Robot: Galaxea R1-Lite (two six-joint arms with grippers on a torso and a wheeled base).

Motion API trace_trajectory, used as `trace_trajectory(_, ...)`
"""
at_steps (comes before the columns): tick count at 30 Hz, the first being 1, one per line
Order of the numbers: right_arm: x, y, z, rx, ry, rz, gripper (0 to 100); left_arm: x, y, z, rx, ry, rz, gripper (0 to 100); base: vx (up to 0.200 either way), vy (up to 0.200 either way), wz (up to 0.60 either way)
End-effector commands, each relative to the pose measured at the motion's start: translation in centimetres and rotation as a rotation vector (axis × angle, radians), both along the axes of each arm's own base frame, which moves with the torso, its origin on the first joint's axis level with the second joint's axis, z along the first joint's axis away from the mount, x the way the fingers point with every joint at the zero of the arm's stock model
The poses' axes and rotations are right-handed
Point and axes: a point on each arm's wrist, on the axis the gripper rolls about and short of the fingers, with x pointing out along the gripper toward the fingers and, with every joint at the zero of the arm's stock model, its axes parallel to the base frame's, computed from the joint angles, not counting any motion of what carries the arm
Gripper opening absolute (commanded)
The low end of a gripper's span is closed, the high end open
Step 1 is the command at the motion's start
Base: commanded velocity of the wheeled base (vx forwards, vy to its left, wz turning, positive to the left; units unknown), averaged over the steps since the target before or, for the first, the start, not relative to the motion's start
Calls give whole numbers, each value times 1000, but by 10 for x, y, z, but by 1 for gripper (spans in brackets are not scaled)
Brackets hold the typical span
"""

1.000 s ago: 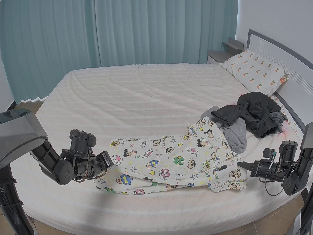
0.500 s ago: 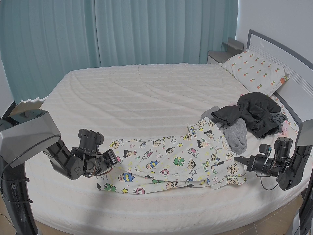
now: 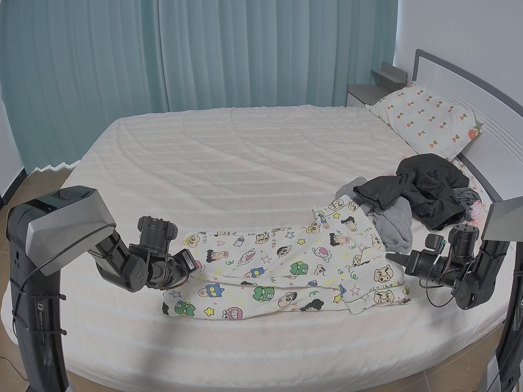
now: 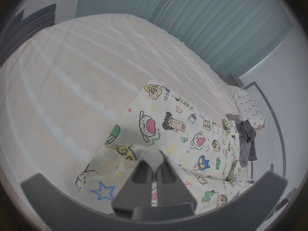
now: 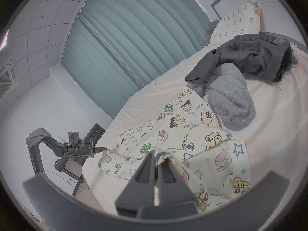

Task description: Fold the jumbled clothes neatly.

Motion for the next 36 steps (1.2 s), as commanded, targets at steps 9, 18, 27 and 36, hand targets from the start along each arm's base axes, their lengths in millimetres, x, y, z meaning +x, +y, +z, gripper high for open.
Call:
trace_trajectory(9, 23, 1, -13, -15, 40, -32, 0, 16, -2, -11, 38, 24, 31, 0, 0, 0, 0)
trace_trajectory(18, 40, 0, -19, -36, 80, -71, 0, 20, -3, -13, 45, 44, 33, 0, 0, 0, 0)
trace_trajectory(27, 40, 0, -23, -37, 91, -72, 0, 19, -4, -15, 55, 45, 28, 0, 0, 0, 0)
trace_trajectory(36, 40, 0, -25, -37, 94, -72, 0, 19, -4, -15, 56, 46, 28, 100, 0, 0, 0)
